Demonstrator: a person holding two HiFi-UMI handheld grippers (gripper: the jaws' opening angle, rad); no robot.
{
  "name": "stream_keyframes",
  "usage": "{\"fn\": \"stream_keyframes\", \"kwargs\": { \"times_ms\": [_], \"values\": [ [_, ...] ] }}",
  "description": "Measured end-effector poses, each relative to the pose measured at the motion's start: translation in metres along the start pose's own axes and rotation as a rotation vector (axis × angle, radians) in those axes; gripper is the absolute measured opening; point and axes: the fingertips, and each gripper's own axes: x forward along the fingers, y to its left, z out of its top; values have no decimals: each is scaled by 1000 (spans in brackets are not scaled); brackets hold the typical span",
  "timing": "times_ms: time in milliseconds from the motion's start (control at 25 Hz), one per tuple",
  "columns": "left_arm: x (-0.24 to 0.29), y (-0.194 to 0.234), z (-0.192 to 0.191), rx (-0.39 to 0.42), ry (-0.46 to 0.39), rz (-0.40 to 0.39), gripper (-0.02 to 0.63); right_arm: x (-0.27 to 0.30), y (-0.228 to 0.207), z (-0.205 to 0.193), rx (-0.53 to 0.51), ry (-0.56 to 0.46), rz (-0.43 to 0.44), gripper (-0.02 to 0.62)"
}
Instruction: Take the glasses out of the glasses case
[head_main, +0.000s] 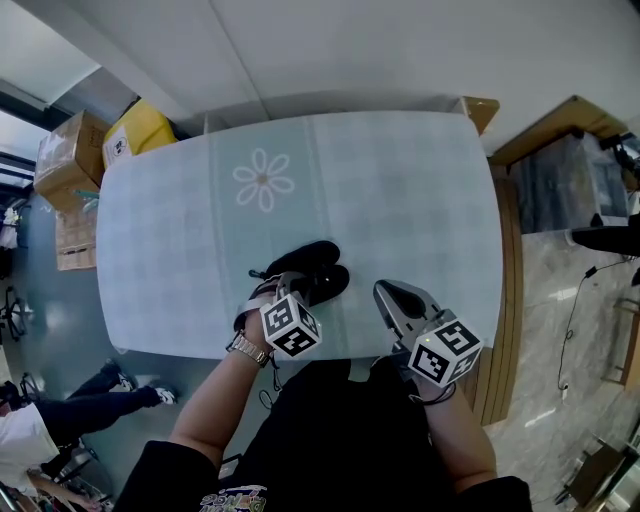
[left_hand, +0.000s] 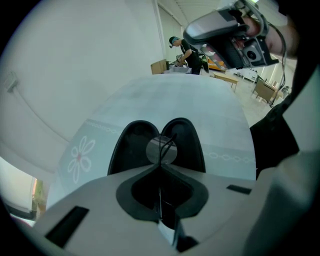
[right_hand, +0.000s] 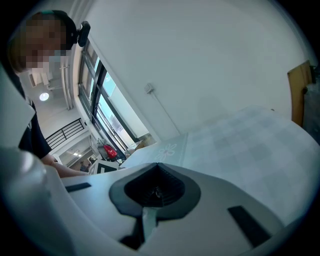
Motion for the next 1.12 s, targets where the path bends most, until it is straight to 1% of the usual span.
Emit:
{"fn": "stream_keyframes", "kwargs": {
  "times_ms": [320,480,680,800,880,960,1120],
  "values": [
    [-17,9,5,-50,-39,75,29,-10,6,2,-20,-12,24,23],
    [-35,13,13,-98,-68,142,29,-22,10,7,-41,-18,50,23],
    [-67,17,25,-194,-127,253,29,-38,15,22,-75,-30,95,23],
    [-84,14,30,-266,-166,311,29,-46,19,29,-101,-28,130,23],
    [-96,9,33,-335,-199,337,29,-53,22,32,-122,-24,154,23],
    [-109,2,36,-426,-243,343,29,-61,26,34,-145,-16,179,23],
    [-131,-16,47,-609,-347,327,29,-75,33,38,-196,-2,237,23]
  ]
}}
